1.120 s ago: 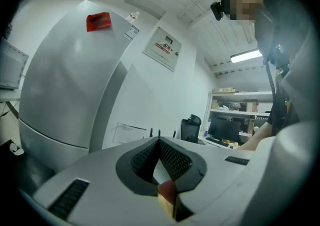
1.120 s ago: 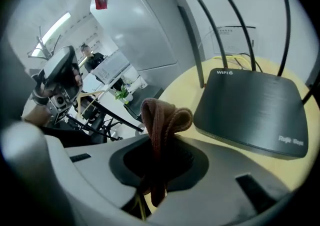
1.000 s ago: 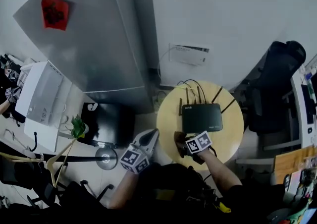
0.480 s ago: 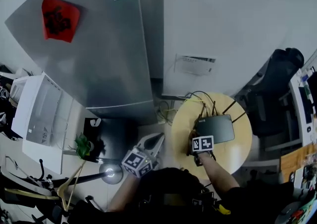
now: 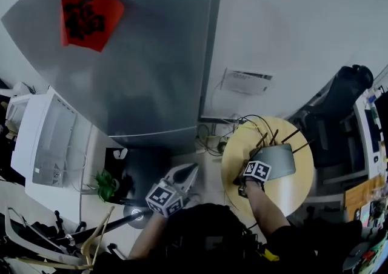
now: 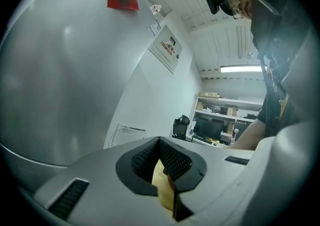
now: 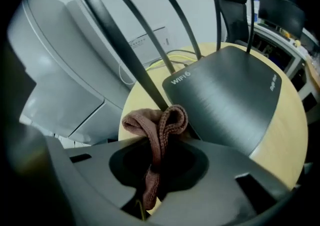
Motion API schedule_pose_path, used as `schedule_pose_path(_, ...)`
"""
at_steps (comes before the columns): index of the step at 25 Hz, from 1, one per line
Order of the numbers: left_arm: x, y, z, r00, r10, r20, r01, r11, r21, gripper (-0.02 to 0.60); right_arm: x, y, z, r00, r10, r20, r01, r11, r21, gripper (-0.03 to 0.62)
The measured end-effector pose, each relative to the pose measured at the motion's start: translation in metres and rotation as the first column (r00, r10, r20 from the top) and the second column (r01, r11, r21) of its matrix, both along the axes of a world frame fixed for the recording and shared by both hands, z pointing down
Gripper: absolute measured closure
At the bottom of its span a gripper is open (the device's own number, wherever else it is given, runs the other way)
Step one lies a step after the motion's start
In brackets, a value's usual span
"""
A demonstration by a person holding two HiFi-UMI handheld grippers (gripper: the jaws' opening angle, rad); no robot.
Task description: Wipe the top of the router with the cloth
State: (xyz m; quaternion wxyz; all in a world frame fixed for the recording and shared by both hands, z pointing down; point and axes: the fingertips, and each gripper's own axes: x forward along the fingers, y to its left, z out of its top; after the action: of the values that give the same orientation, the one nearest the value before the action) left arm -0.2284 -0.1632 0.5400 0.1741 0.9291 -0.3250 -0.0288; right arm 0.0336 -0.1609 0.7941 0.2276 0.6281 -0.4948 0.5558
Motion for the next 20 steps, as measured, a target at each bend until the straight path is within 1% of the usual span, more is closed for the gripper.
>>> schedule_pose_path(2,-0.002,-0.003,0.0,1.0,0.017,-0.008,-0.017,1.0,-0.004,0.581,0.001,0.002,0.001,0.998,0.063,0.005,-0.063,0.998,0.002,0.531)
schedule_pose_path(5,-0.003,-0.007,0.002,0.999,0.045,-0.001,-0.045,0.999,0.003,0.581,0.002,0.005,0.001,0.986,0.164,0.037,-0.164,0.987,0.002,0.531)
schedule_pose_path(9,-0.002,-0.015,-0.003,0.998,0.063,0.006,-0.063,0.998,0.013,0.581,0.006,0.006,0.0,0.964,0.253,0.076,-0.254,0.967,-0.001,0.531)
schedule_pose_path(13,0.002,-0.019,-0.001,0.996,0.091,0.008,-0.091,0.996,0.021,0.581,0.006,0.008,0.002,0.948,0.305,0.093,-0.306,0.952,-0.003,0.531)
schedule_pose_path(20,0.026,-0.014,-0.002,0.985,0.17,0.006,-0.17,0.985,0.018,0.581,0.014,0.025,0.002,0.929,0.355,0.108,-0.357,0.934,0.006,0.531)
